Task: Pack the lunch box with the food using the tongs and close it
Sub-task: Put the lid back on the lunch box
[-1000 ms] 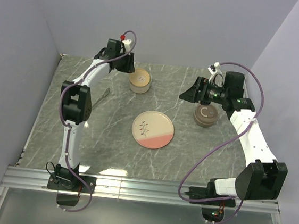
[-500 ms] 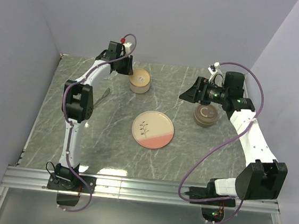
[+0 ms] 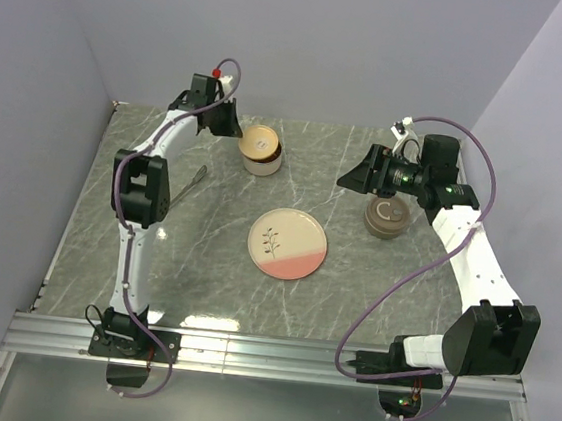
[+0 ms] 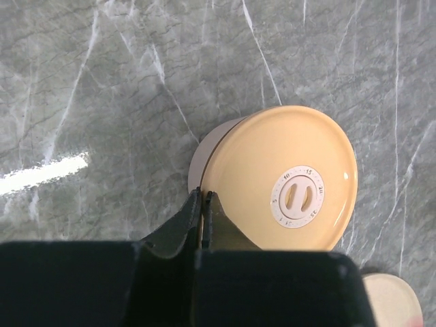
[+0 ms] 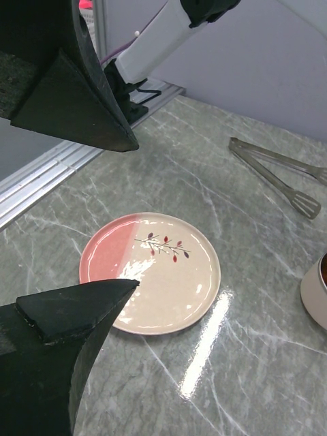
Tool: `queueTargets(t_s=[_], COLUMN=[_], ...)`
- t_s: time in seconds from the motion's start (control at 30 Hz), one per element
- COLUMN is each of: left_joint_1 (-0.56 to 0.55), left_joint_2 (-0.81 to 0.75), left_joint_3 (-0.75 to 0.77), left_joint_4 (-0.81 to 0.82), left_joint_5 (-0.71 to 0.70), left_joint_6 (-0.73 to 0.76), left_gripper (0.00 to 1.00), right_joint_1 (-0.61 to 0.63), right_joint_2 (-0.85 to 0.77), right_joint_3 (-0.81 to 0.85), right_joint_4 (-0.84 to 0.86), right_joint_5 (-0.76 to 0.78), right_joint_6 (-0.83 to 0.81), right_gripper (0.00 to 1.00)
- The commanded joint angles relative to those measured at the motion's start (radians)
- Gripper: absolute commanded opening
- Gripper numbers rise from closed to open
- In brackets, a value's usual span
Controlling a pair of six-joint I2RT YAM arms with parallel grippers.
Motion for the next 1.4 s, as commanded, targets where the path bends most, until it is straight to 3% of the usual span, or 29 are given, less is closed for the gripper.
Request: queueTargets(t_s=[0.0,0.3,1.1,1.37], left_joint_1=[0.011,0.010,-0.035,-0.042], left_joint_2=[0.008,0.008,0.038,0.011], left_joint_3=[0.035,0.038,0.084,0.095], left_joint_4=[0.011,0.017,-0.034,-0.046], left_joint_5=[0.057,0.076,-0.100,-0.097], left_joint_6=[-0.041,-0.055,0.011,0.014], left_gripper=[0.00,0.00,0.00,0.00], right_joint_1=[-0.006,-0.006,-0.006,-0.008], right_joint_2=[-0.015,-0.013,-0.021,-0.015], right_joint_3=[0.004,0.005,-0.005,-0.005], right_joint_4=[0.036,0.036,0.033,0.036], right_joint_5=[-0.017,-0.016,-0.019,-0.024], right_joint_6=[-0.003,0.002,-0.007,0.000], right_gripper=[0.82,0.81,0.81,0.81])
